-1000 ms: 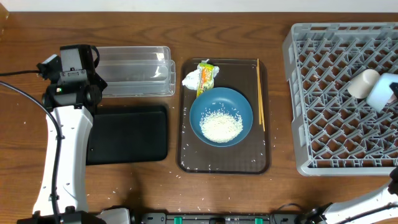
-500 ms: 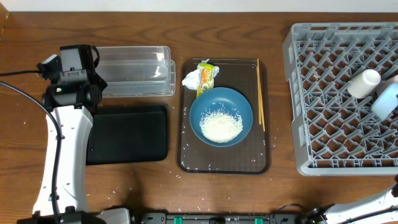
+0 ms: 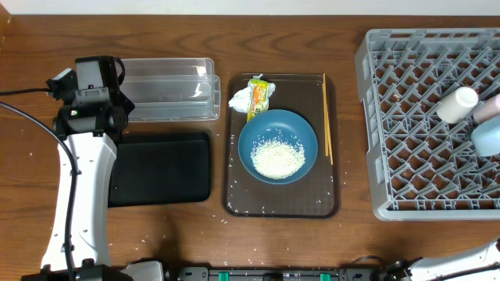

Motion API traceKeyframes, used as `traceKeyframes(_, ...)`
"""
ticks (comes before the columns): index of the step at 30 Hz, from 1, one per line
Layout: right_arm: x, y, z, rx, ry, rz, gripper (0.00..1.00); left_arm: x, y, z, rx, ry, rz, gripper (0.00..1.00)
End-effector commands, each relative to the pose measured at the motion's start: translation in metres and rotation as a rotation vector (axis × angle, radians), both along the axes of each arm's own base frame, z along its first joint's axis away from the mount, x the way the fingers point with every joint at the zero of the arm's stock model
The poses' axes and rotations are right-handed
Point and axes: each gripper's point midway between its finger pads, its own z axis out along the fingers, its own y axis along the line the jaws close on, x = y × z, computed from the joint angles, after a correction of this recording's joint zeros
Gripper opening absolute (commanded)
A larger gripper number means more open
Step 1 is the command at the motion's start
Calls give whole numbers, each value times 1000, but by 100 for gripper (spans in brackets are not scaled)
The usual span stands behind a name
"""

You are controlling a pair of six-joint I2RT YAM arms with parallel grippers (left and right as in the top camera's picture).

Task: Sort waste into correct bins and load items into the dishwasher rack
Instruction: 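Lift the light blue bowl and carry it to the rack's right side, then lower the light blue bowl upside down into the rack and release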

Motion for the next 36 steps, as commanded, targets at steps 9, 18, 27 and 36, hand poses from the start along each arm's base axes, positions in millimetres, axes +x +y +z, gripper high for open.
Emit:
traceKeyframes(9,-29,-9,44,-156,117,-135,56,-1,3,0,11,2,14,98)
traceKeyframes(18,-25,5,101,-337,23,-150,49,-1,3,0,11,2,14,98)
traceKeyframes(27,10,-56,84,-598,228,-421,1,-1,3,0,11,2,14,98)
traceKeyframes(36,67,-61,17,-710,348,-346,1,-1,3,0,11,2,14,98)
